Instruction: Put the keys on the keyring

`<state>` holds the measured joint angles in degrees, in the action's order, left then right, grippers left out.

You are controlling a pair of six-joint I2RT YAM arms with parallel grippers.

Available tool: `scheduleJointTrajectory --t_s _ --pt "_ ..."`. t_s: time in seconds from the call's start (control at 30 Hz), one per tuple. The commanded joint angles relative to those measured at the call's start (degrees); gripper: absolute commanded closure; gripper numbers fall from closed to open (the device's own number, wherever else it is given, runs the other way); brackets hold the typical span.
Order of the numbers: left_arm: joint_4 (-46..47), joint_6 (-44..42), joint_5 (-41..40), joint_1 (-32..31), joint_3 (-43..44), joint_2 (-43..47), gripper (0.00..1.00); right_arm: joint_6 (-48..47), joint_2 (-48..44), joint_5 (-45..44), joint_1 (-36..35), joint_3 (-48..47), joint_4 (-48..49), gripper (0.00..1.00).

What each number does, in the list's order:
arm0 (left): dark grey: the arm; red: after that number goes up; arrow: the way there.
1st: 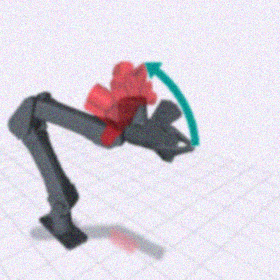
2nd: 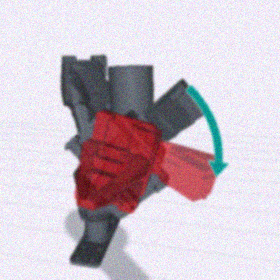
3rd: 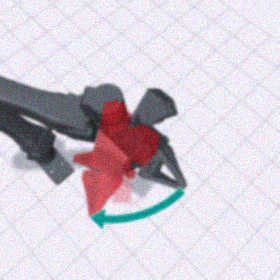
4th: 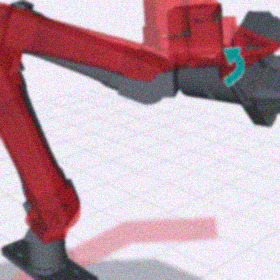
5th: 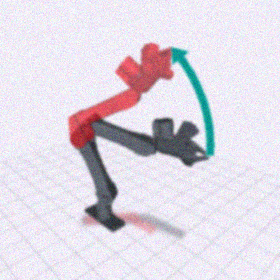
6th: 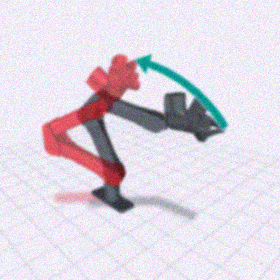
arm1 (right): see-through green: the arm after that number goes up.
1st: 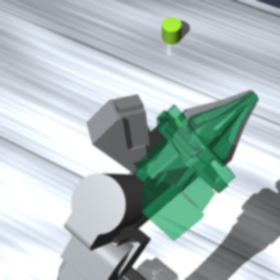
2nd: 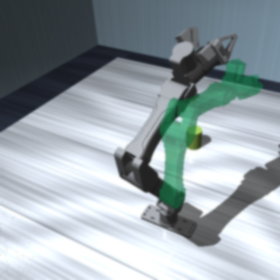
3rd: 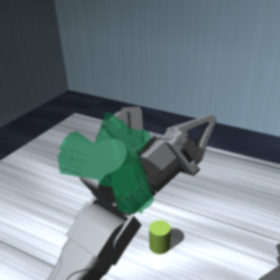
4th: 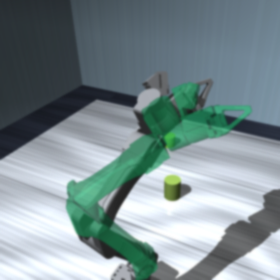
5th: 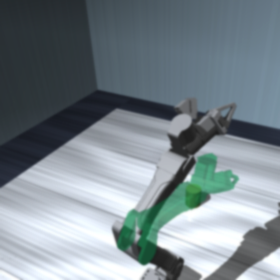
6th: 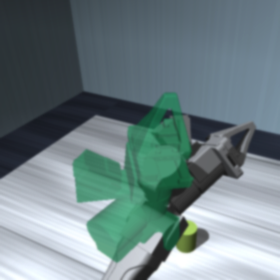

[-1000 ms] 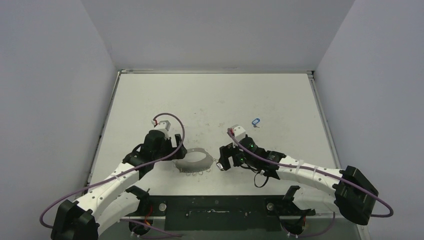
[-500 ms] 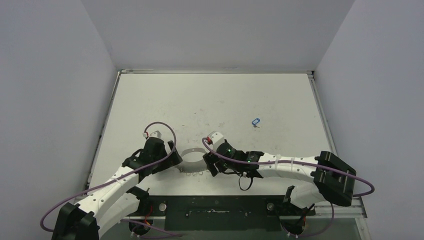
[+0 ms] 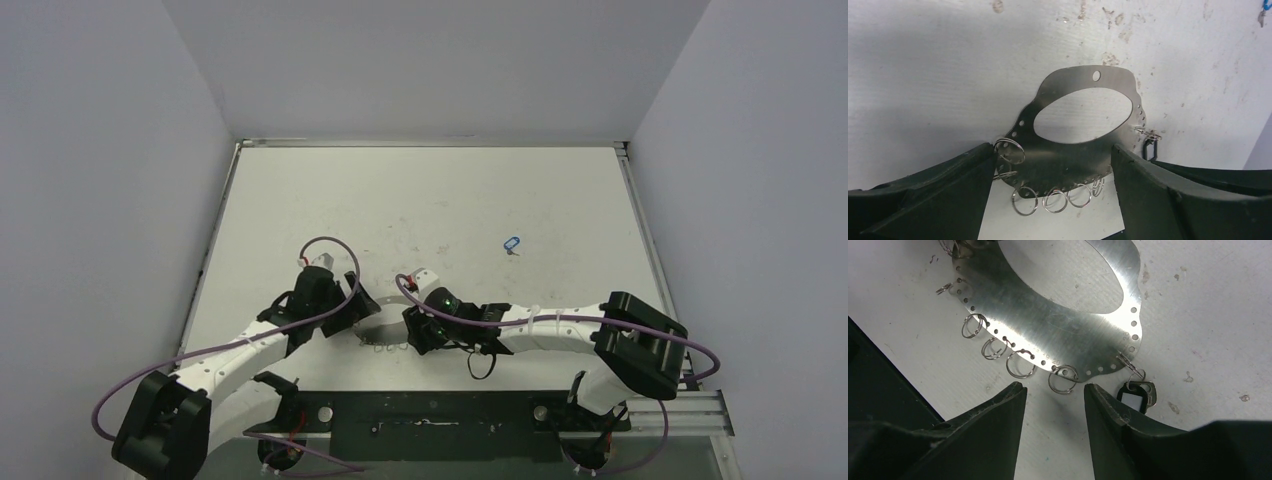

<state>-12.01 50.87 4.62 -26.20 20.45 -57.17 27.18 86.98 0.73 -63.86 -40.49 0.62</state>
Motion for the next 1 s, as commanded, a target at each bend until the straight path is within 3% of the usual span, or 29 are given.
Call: scheduleJointTrajectory --t_s 0.0,0.37,0.7,0.83,0.97 --pt "3.9 1.0 3.6 0.0 0.3 -4.4 0.17 1.8 -1.3 1.2 -0.5 -1.1 3.9 0.53" --pt "3.2 0.6 2.5 -0.2 0.9 -3.8 0.24 1.4 0.5 -0.4 -2.2 -3.5 1.3 0.59" --pt "-8.1 -1.9 -5.7 -0.3 2.8 3.4 0.26 3.7 -0.3 -0.2 -2.3 -3.0 1.7 0.58" --pt "-9.6 -2.9 -6.1 -0.4 2.6 7.5 0.27 5.6 -0.9 3.8 0.0 -1.2 5.5 0.58" --pt "-6.2 -5.2 -1.1 -0.9 2.2 9.0 0.26 8.5 -2.3 9.7 4.5 1.8 11.2 0.58"
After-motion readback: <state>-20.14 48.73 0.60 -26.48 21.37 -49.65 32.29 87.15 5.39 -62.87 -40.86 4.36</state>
